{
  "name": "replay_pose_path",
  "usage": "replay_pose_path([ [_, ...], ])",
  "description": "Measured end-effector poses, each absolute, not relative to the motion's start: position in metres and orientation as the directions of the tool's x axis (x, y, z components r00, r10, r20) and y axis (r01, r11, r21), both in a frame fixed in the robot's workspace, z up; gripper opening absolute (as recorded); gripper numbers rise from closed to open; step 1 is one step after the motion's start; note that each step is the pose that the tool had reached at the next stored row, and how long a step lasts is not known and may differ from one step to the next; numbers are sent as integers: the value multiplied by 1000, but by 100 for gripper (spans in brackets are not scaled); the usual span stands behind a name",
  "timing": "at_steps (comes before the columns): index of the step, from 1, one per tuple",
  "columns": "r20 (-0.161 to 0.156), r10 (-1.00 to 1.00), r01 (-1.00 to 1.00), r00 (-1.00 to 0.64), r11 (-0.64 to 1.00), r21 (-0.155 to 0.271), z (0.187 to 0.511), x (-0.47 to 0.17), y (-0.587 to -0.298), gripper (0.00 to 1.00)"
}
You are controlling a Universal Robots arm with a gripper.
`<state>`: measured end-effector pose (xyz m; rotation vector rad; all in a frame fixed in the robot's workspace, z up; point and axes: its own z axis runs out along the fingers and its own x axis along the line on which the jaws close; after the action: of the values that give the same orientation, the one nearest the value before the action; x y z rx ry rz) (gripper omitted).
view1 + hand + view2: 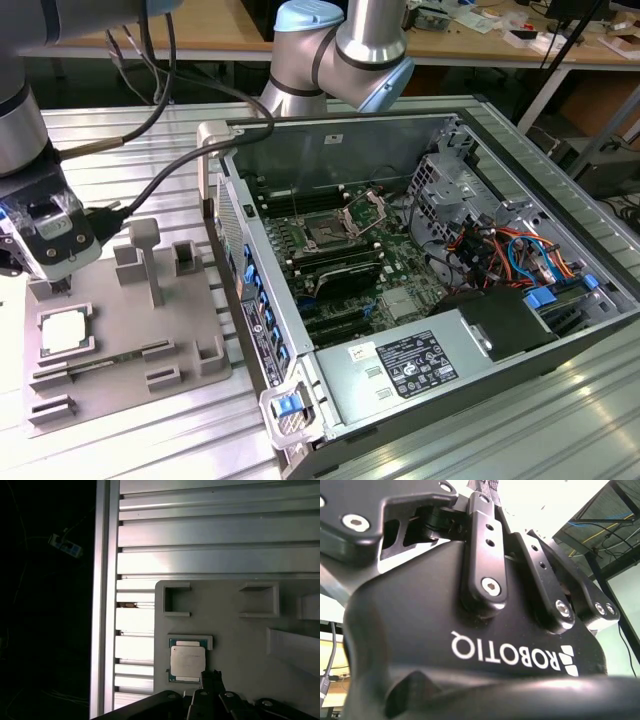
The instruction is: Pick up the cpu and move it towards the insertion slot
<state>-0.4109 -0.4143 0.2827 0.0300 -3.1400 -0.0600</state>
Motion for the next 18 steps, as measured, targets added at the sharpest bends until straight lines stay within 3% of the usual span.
replay_pose_path([
  [18, 1, -19, -19, -1000, 999, 38, 262, -416, -415, 11],
])
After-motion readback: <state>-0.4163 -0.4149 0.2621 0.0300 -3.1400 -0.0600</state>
